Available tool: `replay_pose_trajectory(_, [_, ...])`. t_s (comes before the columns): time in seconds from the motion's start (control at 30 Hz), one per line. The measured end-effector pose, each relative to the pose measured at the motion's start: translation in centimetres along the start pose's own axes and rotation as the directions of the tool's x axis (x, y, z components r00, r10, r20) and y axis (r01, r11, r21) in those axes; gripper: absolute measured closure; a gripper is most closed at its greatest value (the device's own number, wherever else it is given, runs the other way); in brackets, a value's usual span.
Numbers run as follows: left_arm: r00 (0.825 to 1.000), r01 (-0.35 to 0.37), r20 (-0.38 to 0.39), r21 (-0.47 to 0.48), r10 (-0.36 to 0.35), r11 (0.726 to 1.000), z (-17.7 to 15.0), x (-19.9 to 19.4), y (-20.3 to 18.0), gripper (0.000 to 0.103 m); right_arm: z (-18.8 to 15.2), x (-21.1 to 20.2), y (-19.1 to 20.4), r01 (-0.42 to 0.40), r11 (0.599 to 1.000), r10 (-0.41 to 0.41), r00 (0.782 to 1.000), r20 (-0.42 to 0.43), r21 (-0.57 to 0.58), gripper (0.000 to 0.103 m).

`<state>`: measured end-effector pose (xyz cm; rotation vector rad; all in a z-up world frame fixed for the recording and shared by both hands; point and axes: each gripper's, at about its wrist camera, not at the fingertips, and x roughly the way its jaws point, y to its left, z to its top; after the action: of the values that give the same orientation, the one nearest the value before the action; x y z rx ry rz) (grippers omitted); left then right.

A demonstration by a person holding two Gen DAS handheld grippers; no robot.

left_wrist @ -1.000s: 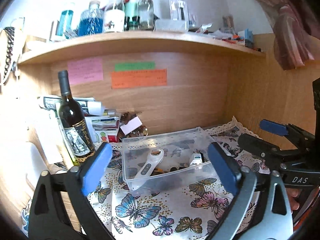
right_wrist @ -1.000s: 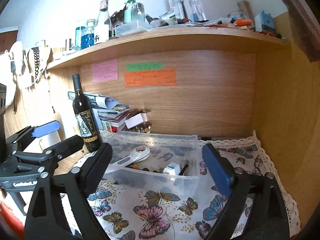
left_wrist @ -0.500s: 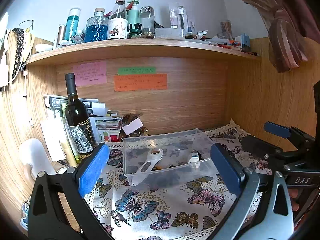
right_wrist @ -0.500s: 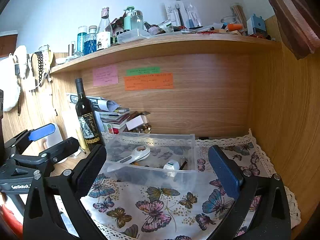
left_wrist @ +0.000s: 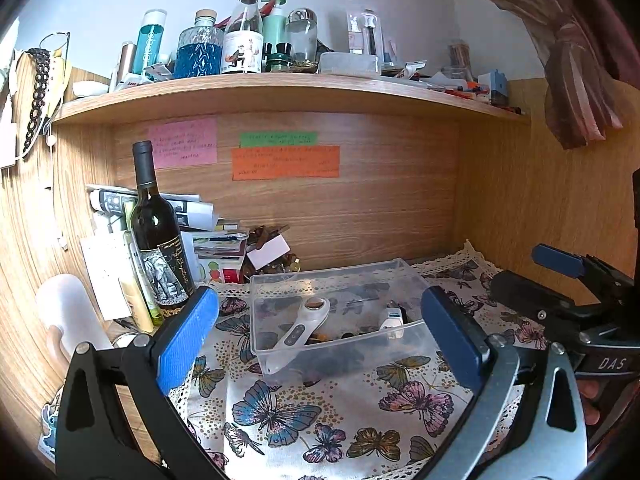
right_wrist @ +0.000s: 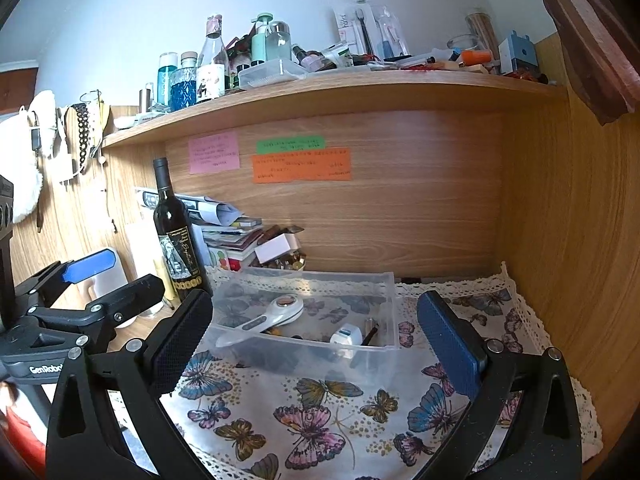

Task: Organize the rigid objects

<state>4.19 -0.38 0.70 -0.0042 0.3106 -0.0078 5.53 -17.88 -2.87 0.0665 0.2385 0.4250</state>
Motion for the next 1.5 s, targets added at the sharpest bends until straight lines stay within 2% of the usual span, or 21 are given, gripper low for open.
replay_pose_trajectory(1.5, [0.999,0.028,-0.014,-0.015,-0.029,0.999,-0.36,0.42,0.10,0.000,-0.26,0.42,0.11,-0.022,1.000,0.021,1.000,-0.007,-0.019,0.000])
